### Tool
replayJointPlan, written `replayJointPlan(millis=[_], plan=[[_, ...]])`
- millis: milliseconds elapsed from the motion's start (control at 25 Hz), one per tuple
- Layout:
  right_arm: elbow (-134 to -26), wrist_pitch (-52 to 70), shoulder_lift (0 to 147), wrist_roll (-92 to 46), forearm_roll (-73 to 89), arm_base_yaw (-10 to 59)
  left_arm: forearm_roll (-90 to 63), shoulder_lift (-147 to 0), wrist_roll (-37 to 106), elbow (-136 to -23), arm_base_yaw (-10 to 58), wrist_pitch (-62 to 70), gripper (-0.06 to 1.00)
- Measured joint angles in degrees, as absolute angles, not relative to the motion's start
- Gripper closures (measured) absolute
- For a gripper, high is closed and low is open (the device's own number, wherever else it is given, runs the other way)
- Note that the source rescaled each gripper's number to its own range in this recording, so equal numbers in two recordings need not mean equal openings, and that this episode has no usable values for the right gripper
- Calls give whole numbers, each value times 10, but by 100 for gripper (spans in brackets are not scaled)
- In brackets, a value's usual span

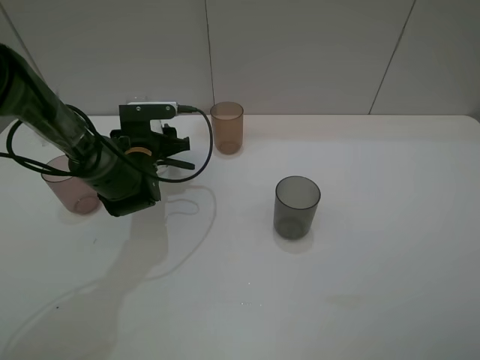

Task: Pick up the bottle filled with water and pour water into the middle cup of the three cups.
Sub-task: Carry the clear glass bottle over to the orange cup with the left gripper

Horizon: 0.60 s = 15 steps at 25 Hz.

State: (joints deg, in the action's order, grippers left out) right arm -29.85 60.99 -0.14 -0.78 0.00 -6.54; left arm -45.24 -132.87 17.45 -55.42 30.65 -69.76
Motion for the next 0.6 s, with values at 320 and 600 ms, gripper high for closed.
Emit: replayJointPlan(millis=[320, 600], plan=[[-298, 610, -1, -8, 0, -65, -452, -1329, 173, -554, 305, -697, 94], [-298, 610, -1, -8, 0, -65, -452, -1329, 173, -554, 305, -697, 94]])
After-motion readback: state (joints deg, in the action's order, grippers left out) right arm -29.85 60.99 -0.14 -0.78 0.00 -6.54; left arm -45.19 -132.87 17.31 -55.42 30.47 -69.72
